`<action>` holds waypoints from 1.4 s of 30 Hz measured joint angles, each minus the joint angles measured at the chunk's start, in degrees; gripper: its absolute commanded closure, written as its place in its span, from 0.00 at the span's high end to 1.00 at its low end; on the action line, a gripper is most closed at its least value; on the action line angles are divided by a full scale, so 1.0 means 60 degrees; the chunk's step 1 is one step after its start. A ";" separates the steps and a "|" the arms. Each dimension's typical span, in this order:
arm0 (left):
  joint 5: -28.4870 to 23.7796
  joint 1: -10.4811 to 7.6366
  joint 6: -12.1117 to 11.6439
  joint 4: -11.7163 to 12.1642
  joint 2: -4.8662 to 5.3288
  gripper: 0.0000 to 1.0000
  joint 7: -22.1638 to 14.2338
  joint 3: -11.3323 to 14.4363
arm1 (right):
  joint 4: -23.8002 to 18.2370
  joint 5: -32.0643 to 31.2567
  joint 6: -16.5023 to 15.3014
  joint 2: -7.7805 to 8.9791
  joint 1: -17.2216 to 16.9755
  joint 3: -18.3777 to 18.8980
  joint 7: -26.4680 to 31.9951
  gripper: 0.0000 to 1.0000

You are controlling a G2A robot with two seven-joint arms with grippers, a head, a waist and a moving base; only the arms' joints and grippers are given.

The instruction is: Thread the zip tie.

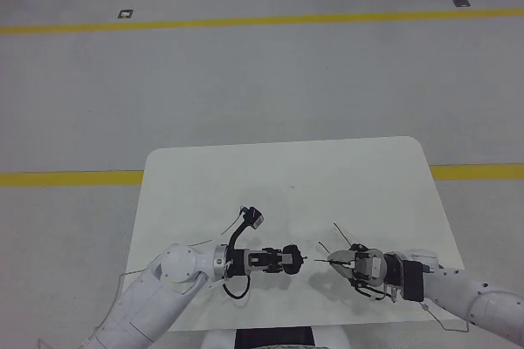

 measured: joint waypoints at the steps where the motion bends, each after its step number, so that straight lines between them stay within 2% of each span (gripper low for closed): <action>1: 0.0000 0.0000 0.0000 0.0000 0.0000 0.00 0.0000 0.0000 | 0.0003 -0.0003 0.0000 0.0000 0.0000 0.0000 0.0000 0.00; 13: 0.0000 0.0000 0.0000 0.0000 0.0000 0.00 0.0000 0.0000 | -0.0025 0.0025 0.0017 -0.0004 -0.0012 0.0016 0.0042 0.00; 17: 0.0000 0.0000 0.0000 0.0000 0.0000 0.00 0.0000 0.0000 | -0.0141 -0.0031 0.0007 -0.0061 -0.0068 0.0254 0.0450 0.00; 25: 0.0000 0.0000 0.0000 0.0000 0.0000 0.00 0.0000 0.0000 | -0.0088 -0.0305 0.0000 -0.0168 -0.0006 0.0486 0.0472 0.00; 42: 0.0000 0.0000 0.0000 0.0000 0.0000 0.00 0.0000 0.0000 | -0.0007 -0.0627 0.0000 -0.0271 0.0164 0.0276 0.0235 0.00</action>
